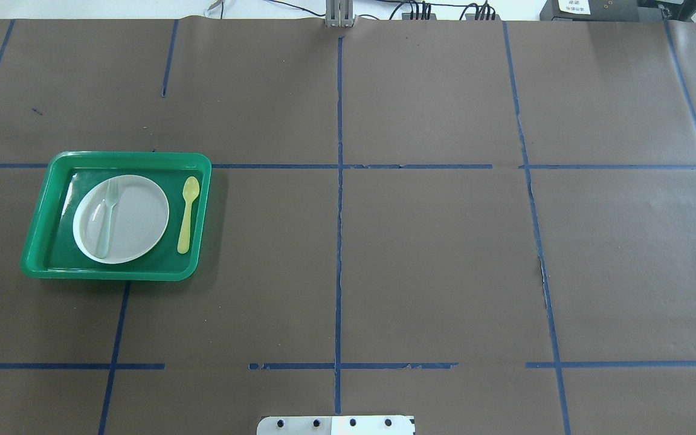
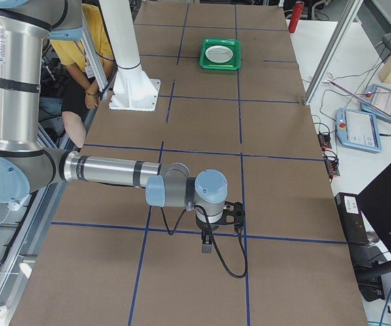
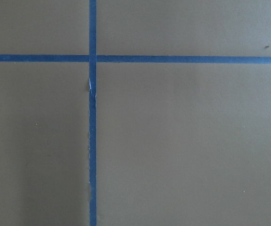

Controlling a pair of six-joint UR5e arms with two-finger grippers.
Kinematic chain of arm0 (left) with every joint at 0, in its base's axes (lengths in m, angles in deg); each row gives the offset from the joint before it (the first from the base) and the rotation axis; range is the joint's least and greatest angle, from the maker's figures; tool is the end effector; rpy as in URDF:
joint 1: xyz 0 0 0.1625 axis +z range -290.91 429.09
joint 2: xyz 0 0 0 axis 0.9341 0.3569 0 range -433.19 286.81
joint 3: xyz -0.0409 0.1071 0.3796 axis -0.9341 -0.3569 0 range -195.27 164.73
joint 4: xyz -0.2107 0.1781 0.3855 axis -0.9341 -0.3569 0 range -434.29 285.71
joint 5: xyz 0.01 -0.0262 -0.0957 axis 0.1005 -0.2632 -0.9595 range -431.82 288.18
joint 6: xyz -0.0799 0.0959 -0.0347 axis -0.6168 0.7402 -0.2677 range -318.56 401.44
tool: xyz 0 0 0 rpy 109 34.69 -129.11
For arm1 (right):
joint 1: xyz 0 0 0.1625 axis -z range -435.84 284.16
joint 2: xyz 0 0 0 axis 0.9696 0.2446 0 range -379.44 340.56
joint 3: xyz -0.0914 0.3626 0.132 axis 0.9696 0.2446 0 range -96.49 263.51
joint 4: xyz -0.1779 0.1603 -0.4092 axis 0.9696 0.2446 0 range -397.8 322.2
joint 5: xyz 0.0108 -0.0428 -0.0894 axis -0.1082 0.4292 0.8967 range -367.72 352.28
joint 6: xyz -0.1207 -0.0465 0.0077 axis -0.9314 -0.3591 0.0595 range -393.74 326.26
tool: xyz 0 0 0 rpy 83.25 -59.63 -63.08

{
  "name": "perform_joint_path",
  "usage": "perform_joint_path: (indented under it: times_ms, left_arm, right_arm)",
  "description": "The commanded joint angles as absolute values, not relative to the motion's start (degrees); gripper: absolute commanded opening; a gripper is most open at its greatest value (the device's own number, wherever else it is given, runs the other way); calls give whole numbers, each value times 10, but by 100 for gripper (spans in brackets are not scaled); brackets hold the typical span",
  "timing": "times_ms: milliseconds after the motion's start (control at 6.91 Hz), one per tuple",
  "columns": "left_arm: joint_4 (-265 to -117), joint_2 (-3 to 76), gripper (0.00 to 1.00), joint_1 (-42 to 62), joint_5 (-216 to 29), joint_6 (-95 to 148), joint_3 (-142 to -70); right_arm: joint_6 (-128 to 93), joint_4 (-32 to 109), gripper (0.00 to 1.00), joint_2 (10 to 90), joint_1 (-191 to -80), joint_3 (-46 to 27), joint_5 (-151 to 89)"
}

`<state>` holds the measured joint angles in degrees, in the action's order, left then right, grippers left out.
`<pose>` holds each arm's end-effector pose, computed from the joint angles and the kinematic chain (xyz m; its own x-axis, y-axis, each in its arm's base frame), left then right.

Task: Place fork

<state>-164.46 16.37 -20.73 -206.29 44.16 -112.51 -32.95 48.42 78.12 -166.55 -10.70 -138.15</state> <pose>-0.0407 -0.5591 0.5847 0.7124 0.1342 -0.6888 -0.0368 0.9873 0.1543 0.0554 -0.5018 0.6800 0.7609 0.0183 0.6486 -0.0230 0.9997 -0.0013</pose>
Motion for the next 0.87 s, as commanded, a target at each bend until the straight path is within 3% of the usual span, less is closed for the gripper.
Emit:
perform_joint_path:
  times_ms: [0,434,724]
  left_arm:
    - [-1645,165,100,-207,-2064,440,-1126]
    - [-1647,170,100,-206,-2068,430,-1145]
    - [-1733,153,100,-207,-2070,429,-1132]
  right_arm:
    - [-329,483,100,781,-1665,-107,-1382]
    - [-329,484,100,781,-1665,-107,-1382]
    - [-329,484,100,781,-1665,-107,-1382]
